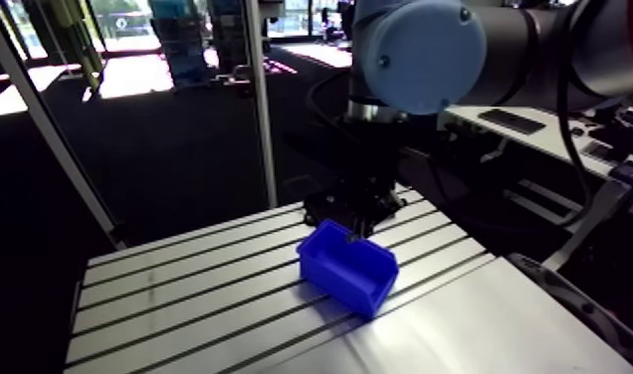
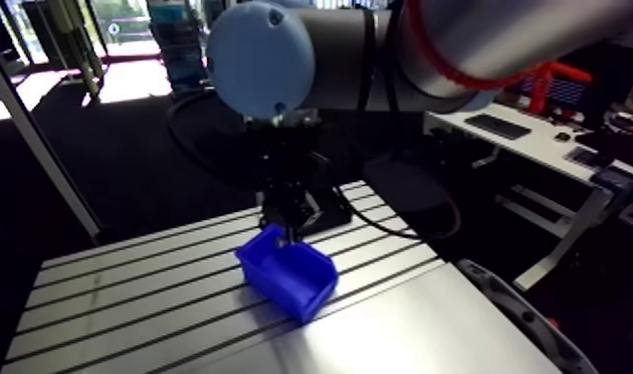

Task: Pick up the M10 bolt from the tray and put it into the blue bin.

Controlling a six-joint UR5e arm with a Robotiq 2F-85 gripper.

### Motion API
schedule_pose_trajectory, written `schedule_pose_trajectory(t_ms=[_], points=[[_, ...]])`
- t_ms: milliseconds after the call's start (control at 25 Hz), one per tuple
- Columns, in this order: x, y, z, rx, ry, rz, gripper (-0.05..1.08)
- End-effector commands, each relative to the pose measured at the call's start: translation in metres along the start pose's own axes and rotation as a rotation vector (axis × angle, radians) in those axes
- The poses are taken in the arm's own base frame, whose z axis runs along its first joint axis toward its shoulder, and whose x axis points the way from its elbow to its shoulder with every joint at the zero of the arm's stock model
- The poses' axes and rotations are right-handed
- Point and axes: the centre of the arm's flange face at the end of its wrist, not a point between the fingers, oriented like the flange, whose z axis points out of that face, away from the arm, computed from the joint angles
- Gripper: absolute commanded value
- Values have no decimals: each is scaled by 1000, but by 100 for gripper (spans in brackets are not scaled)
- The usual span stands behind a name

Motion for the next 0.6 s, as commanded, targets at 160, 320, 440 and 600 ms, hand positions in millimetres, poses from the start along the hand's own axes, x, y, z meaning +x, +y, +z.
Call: schedule_pose_trajectory(t_ms=[160,320,440,600], points=[[5,7,24,-8,-11,-16,97],[6,12,32,-8,-14,-19,97],[7,15,41,-10,-19,-20,97],[7,16,51,-9,-22,-16,97]])
